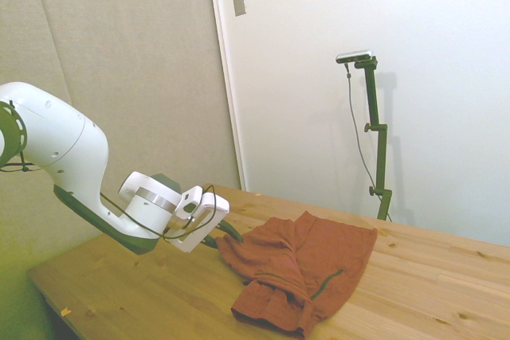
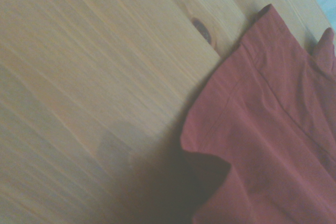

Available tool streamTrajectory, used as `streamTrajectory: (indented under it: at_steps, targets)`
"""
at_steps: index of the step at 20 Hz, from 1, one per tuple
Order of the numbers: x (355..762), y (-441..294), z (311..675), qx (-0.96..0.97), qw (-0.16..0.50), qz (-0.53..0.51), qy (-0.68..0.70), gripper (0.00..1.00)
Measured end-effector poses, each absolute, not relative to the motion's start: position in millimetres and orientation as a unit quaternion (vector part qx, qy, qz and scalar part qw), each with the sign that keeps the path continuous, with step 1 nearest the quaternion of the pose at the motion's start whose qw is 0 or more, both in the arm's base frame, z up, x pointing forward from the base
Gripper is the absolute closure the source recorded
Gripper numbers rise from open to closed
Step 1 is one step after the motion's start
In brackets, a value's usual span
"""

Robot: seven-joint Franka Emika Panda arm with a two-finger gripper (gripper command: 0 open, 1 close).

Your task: Fold the shorts

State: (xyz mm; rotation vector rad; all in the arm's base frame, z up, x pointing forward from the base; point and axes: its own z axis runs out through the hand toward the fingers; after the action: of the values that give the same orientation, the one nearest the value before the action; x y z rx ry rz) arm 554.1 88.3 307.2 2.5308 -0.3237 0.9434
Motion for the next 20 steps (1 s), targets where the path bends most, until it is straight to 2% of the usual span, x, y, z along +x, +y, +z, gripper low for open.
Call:
streamTrajectory:
  at_steps: [11, 15, 20]
  targets:
    - [555, 85, 307, 0.908, 0.196, 0.346, -0.131, 1.00]
    - [568, 59, 342, 0.891, 0.201, 0.373, -0.161, 1.00]
    - [597, -18, 392, 0.866, 0.222, 0.398, -0.204, 1.00]
